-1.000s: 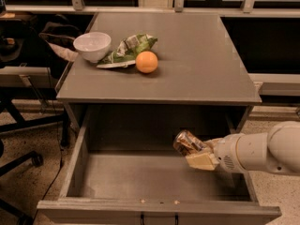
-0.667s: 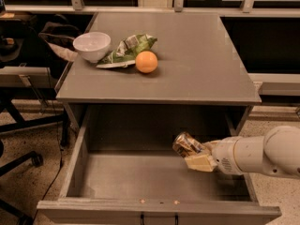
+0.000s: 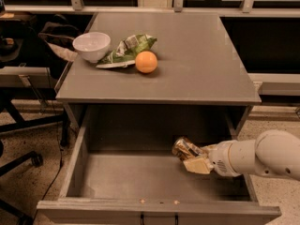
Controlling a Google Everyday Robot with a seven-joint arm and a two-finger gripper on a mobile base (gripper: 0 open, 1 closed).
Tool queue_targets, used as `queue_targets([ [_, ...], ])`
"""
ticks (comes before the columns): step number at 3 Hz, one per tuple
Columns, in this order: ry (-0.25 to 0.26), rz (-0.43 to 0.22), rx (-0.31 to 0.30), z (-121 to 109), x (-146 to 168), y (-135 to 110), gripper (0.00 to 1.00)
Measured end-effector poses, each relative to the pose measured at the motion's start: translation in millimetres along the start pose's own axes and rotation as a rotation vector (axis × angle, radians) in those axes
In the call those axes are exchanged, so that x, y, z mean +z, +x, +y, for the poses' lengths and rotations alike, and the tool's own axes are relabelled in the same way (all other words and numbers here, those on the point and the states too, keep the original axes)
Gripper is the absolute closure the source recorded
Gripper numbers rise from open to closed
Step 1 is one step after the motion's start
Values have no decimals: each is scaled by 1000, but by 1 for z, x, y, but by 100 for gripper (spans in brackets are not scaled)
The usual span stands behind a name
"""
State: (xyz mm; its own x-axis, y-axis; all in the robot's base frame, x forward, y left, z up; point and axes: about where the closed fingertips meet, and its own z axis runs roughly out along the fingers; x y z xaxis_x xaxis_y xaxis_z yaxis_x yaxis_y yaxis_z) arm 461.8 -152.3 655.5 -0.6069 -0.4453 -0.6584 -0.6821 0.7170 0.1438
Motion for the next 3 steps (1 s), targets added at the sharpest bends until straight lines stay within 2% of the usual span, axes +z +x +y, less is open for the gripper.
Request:
queue_targets([
  [1, -1, 3, 1, -1, 2, 1, 85],
  [3, -1, 3, 1, -1, 2, 1, 39],
])
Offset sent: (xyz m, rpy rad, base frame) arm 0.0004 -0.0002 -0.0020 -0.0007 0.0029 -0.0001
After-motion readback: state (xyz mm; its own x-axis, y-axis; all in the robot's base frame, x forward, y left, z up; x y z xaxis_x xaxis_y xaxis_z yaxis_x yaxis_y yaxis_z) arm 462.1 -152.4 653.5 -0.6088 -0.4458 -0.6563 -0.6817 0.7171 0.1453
